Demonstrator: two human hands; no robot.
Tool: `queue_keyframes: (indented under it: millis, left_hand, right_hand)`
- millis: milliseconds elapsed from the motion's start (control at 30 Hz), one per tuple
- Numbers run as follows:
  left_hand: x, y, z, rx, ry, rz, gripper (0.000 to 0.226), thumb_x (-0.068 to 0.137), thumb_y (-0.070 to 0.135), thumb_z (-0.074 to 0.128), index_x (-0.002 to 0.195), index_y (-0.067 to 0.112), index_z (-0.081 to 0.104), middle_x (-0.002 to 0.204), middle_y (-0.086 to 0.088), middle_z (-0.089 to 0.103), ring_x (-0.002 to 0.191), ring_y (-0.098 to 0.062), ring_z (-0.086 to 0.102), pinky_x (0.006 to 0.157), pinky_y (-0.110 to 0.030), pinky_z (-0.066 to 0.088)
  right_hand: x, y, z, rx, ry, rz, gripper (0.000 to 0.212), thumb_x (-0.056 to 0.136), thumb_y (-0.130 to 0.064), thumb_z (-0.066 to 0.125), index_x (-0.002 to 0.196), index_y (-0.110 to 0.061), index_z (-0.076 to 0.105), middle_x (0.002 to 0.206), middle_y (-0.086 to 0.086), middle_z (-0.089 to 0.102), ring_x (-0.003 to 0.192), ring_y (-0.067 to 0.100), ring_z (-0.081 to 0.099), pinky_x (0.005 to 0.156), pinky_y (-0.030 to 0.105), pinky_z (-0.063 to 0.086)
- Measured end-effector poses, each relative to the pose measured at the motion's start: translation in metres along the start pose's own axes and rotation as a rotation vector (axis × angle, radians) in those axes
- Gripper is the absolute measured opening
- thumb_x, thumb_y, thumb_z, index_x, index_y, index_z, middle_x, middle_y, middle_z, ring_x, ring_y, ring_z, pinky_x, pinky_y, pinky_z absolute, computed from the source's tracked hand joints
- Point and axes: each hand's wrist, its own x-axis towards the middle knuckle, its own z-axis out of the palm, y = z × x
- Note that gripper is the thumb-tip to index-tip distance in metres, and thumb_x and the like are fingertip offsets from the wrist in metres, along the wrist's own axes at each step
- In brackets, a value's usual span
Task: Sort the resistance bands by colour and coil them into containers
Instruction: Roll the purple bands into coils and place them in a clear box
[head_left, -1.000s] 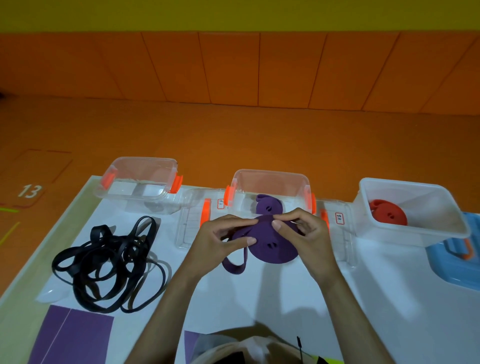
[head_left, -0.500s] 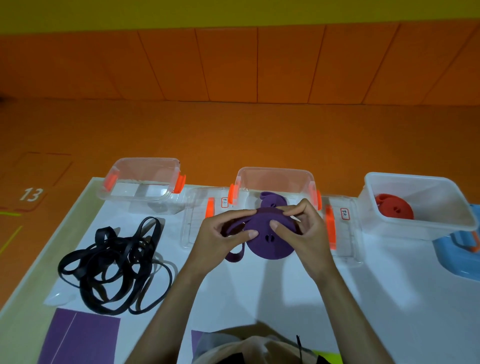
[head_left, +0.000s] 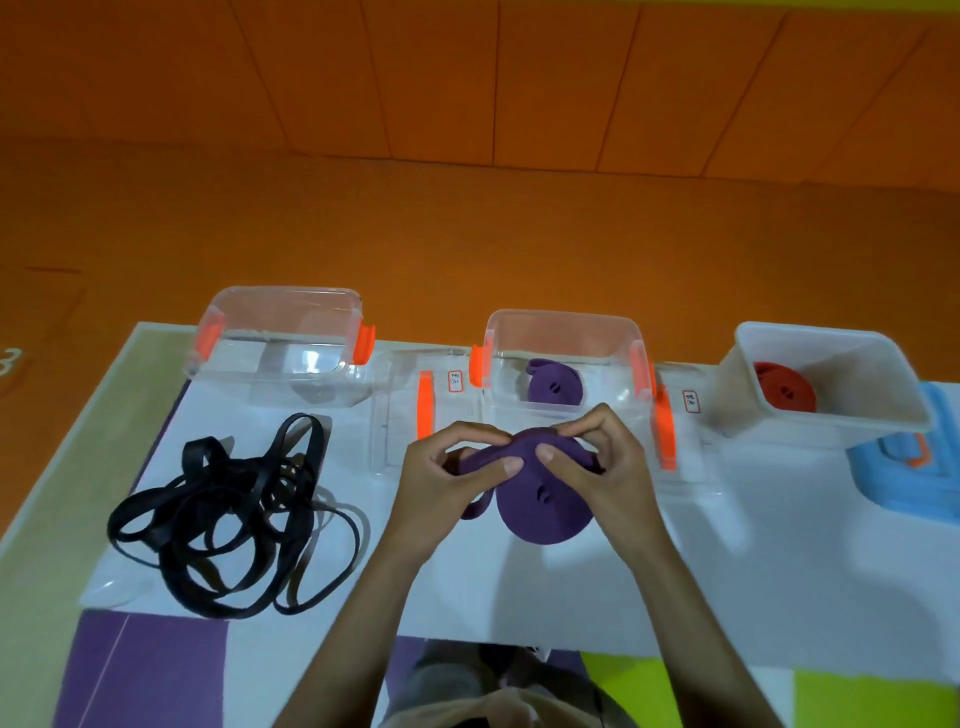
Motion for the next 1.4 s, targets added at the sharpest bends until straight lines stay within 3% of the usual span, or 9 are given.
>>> queue_keyframes:
  millis: [67, 133, 267, 433, 667, 833, 1067, 1267, 1400]
  left_hand:
    - [-0.004, -0.006, -0.007, -0.023, -0.007, -0.028, 0.021, 0.082, 0.02, 0.091, 0.1, 0.024, 0.08, 0.101, -0.005, 0.08, 0.085, -0.045, 0.072, 0.061, -0.051, 0.056]
    - [-0.007, -0.012, -0.011, -0.038, 0.012, -0.072, 0.021, 0.082, 0.02, 0.092, 0.098, 0.026, 0.08, 0.096, -0.005, 0.08, 0.084, -0.048, 0.069, 0.059, -0.045, 0.052]
    - [-0.013, -0.019, -0.025, -0.084, 0.068, -0.067, 0.02, 0.084, 0.018, 0.09, 0.097, 0.027, 0.079, 0.101, -0.002, 0.079, 0.083, -0.033, 0.073, 0.058, -0.029, 0.054]
    - [-0.016, -0.026, -0.046, -0.12, 0.15, 0.003, 0.021, 0.083, 0.011, 0.089, 0.099, 0.019, 0.078, 0.107, -0.002, 0.076, 0.099, -0.025, 0.074, 0.079, -0.04, 0.065]
    - [-0.015, -0.033, -0.044, -0.112, 0.253, 0.044, 0.03, 0.083, 0.015, 0.091, 0.105, 0.023, 0.072, 0.107, 0.005, 0.076, 0.098, -0.023, 0.076, 0.074, -0.03, 0.064]
    - [-0.013, -0.035, -0.027, -0.165, 0.194, -0.003, 0.036, 0.083, 0.016, 0.088, 0.112, 0.033, 0.074, 0.116, 0.009, 0.075, 0.106, -0.016, 0.076, 0.076, -0.022, 0.062]
    - [0.014, -0.035, 0.009, -0.244, 0.307, -0.179, 0.039, 0.08, 0.023, 0.088, 0.113, 0.042, 0.079, 0.113, 0.011, 0.078, 0.105, -0.016, 0.077, 0.075, -0.034, 0.066]
    - [0.055, -0.034, 0.052, -0.475, 0.458, -0.33, 0.038, 0.08, 0.012, 0.09, 0.116, 0.016, 0.08, 0.111, -0.006, 0.081, 0.105, -0.025, 0.079, 0.078, -0.032, 0.065]
    - [0.107, -0.035, 0.074, -0.326, 0.471, -0.325, 0.032, 0.078, 0.011, 0.093, 0.108, 0.019, 0.082, 0.104, -0.003, 0.083, 0.101, -0.025, 0.079, 0.08, -0.033, 0.065]
  right_hand:
    - [0.0, 0.002, 0.004, -0.065, -0.037, 0.041, 0.029, 0.084, -0.021, 0.09, 0.095, -0.022, 0.063, 0.102, 0.004, 0.076, 0.097, 0.023, 0.076, 0.074, 0.033, 0.063]
    - [-0.001, 0.004, 0.01, -0.105, -0.031, 0.049, 0.025, 0.083, -0.021, 0.089, 0.095, -0.024, 0.068, 0.1, 0.0, 0.075, 0.097, 0.02, 0.075, 0.076, 0.03, 0.062]
    - [-0.008, 0.009, 0.035, -0.098, 0.064, 0.059, 0.019, 0.078, -0.033, 0.088, 0.094, -0.029, 0.078, 0.099, 0.001, 0.079, 0.094, 0.021, 0.076, 0.076, 0.027, 0.06]
    - [-0.012, 0.016, 0.061, -0.053, 0.17, 0.081, 0.021, 0.078, -0.033, 0.089, 0.094, -0.026, 0.078, 0.097, 0.003, 0.08, 0.091, 0.024, 0.077, 0.074, 0.03, 0.062]
    - [-0.009, 0.023, 0.07, -0.056, 0.292, 0.062, 0.016, 0.085, -0.019, 0.088, 0.095, -0.029, 0.079, 0.098, -0.002, 0.079, 0.095, 0.022, 0.076, 0.076, 0.034, 0.063]
    - [0.007, 0.025, 0.058, 0.034, 0.42, 0.12, 0.017, 0.087, -0.012, 0.086, 0.092, -0.026, 0.077, 0.101, 0.002, 0.079, 0.099, 0.027, 0.075, 0.084, 0.05, 0.062]
    - [0.04, 0.028, 0.041, 0.164, 0.514, 0.167, 0.022, 0.086, -0.014, 0.086, 0.086, -0.034, 0.078, 0.1, -0.001, 0.081, 0.1, 0.029, 0.077, 0.083, 0.045, 0.064]
    - [0.066, 0.036, 0.019, 0.316, 0.59, 0.266, 0.015, 0.09, -0.015, 0.083, 0.101, -0.022, 0.076, 0.109, 0.003, 0.08, 0.101, 0.033, 0.076, 0.082, 0.049, 0.064]
    - [0.097, 0.049, -0.009, 0.396, 0.575, 0.303, 0.026, 0.094, -0.016, 0.079, 0.118, -0.012, 0.071, 0.112, 0.007, 0.079, 0.099, 0.027, 0.077, 0.075, 0.04, 0.065]
